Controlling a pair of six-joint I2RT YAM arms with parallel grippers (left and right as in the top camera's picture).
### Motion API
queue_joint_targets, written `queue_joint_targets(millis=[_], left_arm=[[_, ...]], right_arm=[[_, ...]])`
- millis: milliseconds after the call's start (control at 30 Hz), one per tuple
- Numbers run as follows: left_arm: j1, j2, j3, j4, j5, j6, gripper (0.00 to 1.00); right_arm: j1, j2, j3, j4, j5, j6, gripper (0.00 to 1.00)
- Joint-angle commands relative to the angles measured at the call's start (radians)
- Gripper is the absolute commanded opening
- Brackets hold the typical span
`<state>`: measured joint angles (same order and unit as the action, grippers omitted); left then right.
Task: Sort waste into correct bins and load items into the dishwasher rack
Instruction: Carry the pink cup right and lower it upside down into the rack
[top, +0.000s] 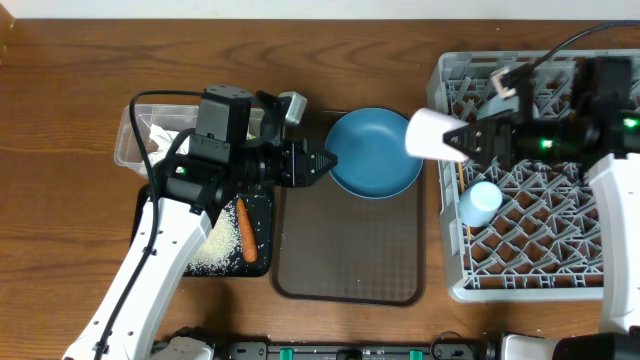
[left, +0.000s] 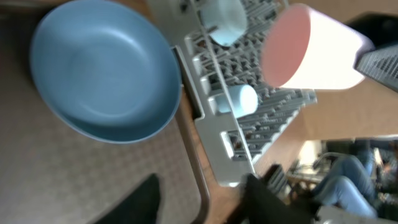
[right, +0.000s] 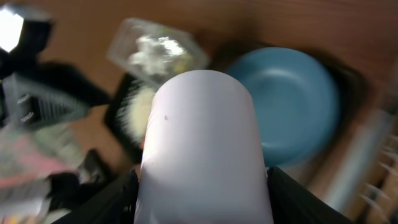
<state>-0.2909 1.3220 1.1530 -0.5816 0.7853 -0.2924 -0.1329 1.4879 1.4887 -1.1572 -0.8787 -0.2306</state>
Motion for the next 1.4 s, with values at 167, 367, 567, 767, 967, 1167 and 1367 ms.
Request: queue_joint_targets(millis=[167,367,567,767,967,1167,1367], left_arm=[[0.000,0.004,-0.005,-0.018,-0.065,0.004,0.87],[0.000,0.004,-0.005,-0.018,-0.065,0.004,0.92],[0.000,0.004,-0.005,-0.018,-0.065,0.004,0.95],[0.000,0.004,-0.005,-0.018,-0.065,0.004,0.98],[0.000,0.004,-0.005,-0.018,-0.065,0.004,0.99],[0.000,0.004,-0.005,-0.018,-0.065,0.004,0.99],[0.000,0.004,-0.005,-0.018,-0.065,0.004,0.99]], right_arm=[[-0.013,-0.018,0.188,-0.123,0.522,0.220,0.38],[-0.010,-0.010,0.197,-0.150,0.642,0.261,0.38],[-0.010,0.025,0.197,-0.141,0.643,0.260,0.35],[-0.010,0.069,0.197,-0.148,0.684,0.260,0.33],[-0.013,0.072,0.197,-0.179,0.839,0.291,0.32],[-0.013,0.074,0.197,-0.189,0.879,0.305,0.33],[-0.014,0.086,0.197,-0.187,0.879,0.305,0.33]])
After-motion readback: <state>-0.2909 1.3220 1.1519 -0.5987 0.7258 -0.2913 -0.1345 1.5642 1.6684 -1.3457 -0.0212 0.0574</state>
